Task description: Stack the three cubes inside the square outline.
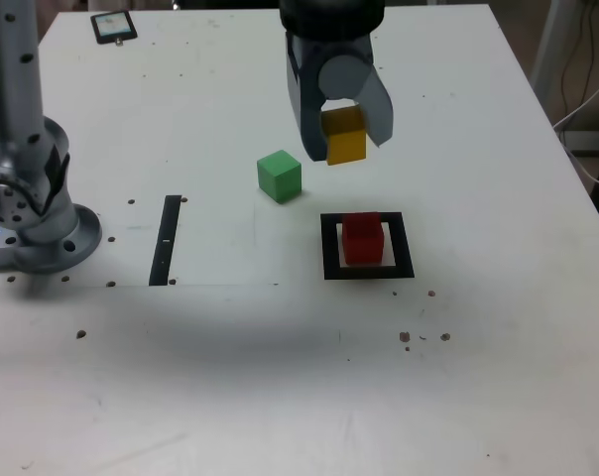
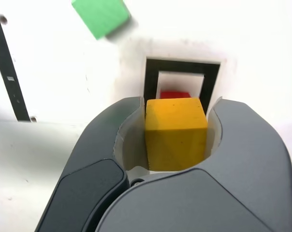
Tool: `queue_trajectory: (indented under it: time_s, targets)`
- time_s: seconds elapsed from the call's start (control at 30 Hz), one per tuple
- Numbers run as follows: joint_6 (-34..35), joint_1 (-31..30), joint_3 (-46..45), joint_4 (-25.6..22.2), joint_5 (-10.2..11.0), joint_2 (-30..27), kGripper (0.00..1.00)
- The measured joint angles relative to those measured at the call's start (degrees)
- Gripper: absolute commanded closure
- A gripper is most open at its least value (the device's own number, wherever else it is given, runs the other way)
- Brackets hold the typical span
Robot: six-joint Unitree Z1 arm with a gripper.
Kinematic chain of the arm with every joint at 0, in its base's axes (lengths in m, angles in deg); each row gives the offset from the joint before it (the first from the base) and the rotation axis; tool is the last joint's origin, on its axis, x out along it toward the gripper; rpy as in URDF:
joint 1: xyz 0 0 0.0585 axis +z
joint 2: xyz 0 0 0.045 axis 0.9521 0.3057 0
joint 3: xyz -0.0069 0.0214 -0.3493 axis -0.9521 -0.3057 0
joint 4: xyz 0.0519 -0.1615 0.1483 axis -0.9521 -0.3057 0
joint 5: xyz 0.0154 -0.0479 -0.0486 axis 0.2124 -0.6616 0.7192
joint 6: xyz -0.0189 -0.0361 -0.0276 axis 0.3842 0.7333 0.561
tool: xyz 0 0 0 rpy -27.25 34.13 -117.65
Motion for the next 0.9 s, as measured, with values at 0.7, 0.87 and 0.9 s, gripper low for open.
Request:
queue_trajectory:
  time_s: [0.7, 0.87, 0.9]
  targets:
    - [-5.1, -1.3, 1.7, 2.4, -2.7, 4.6, 0.77]
    - [-3.9, -2.4, 1.7, 2.5, -2.9, 5.3, 0.77]
    - [-3.6, -2.7, 1.7, 2.4, -2.9, 5.5, 0.77]
